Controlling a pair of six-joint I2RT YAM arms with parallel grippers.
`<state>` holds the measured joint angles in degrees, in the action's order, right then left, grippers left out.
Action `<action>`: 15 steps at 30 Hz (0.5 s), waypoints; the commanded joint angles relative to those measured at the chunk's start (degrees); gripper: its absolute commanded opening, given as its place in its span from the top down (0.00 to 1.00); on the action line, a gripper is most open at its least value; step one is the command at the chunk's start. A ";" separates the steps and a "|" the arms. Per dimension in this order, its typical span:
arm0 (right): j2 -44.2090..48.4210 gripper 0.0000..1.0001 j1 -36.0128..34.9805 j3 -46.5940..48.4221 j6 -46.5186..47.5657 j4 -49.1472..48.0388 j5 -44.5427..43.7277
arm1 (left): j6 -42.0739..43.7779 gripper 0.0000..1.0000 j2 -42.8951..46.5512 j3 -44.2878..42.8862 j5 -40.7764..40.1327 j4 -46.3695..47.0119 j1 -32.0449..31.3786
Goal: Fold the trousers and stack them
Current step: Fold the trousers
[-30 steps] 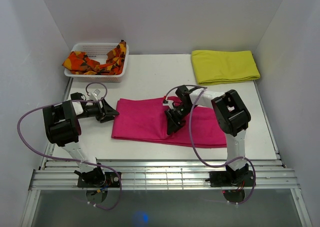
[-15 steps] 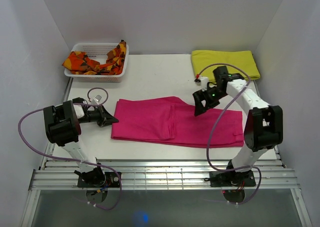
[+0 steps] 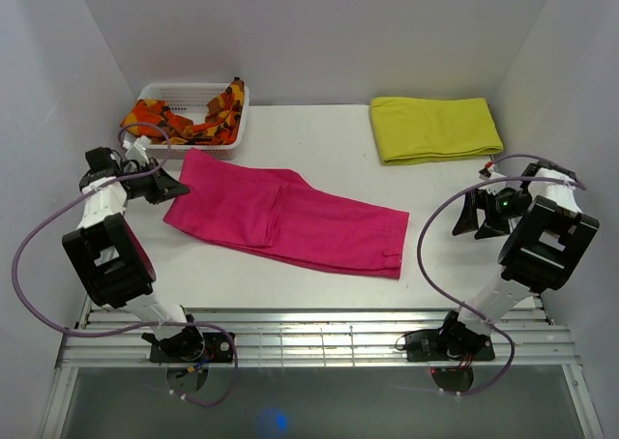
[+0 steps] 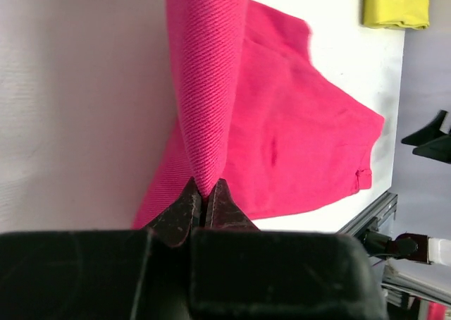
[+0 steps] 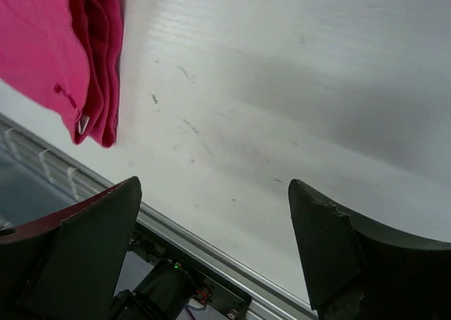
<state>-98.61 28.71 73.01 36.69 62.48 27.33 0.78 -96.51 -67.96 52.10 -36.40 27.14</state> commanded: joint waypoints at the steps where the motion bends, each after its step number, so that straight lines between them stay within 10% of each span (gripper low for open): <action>1: -3.43 0.10 -0.58 -1.73 2.34 4.93 12.95 | 0.72 1.00 6.42 -2.79 2.66 -5.25 -1.73; 15: -6.77 0.10 -17.71 -14.74 -10.49 -12.98 26.98 | -17.90 1.00 15.21 -6.04 -7.36 -2.46 -25.45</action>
<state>-106.00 13.63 59.57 30.24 55.02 50.46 -10.68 -85.38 -71.35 45.98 -40.91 6.22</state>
